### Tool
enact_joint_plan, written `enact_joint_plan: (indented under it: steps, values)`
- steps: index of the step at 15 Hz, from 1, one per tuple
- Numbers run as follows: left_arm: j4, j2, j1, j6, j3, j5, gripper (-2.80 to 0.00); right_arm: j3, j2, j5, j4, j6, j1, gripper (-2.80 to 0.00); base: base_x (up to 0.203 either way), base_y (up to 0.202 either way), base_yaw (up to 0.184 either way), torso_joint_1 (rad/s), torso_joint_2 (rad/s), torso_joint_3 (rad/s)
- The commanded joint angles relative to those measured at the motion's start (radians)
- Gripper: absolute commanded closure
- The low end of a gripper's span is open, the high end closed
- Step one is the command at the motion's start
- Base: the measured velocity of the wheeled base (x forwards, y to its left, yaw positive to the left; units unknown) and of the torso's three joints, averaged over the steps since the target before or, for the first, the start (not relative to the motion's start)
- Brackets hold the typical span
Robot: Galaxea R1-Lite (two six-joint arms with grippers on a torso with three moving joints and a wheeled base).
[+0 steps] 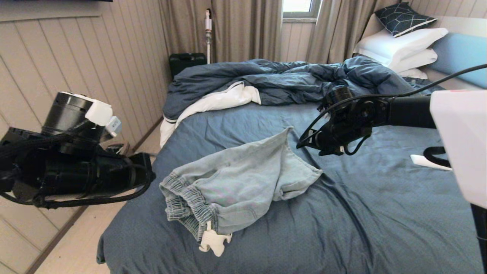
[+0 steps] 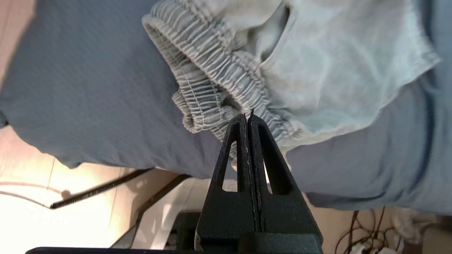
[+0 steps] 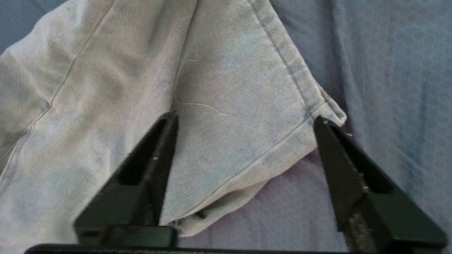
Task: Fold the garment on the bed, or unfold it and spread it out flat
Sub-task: Fold the blue shorts
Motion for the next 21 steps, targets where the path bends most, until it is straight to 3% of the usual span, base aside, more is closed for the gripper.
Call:
enact_joint_plan:
  steps: [1, 6, 15, 21]
  values:
    - [-0.004, 0.083, 0.000, -0.007, -0.004, -0.003, 0.00, -0.001, 0.011, 0.000, 0.000, -0.010, -0.002, -2.80, 0.000, 0.000, 0.000, 0.000, 0.00, 0.000]
    - [-0.035, 0.107, 0.002, -0.009, -0.005, -0.035, 0.00, -0.007, 0.084, 0.000, -0.016, -0.088, -0.005, -2.80, 0.000, 0.000, 0.000, 0.000, 0.00, 0.000]
    - [-0.060, 0.126, 0.001, -0.006, -0.005, -0.034, 0.00, -0.009, 0.186, -0.016, -0.189, -0.110, -0.005, -2.80, 0.000, 0.000, 0.000, 0.000, 0.00, 0.000]
    - [-0.061, 0.126, 0.000, -0.006, -0.001, -0.037, 0.00, -0.012, 0.230, -0.017, -0.254, -0.276, -0.007, -2.80, 0.000, 0.000, 0.000, 0.000, 0.00, 0.000]
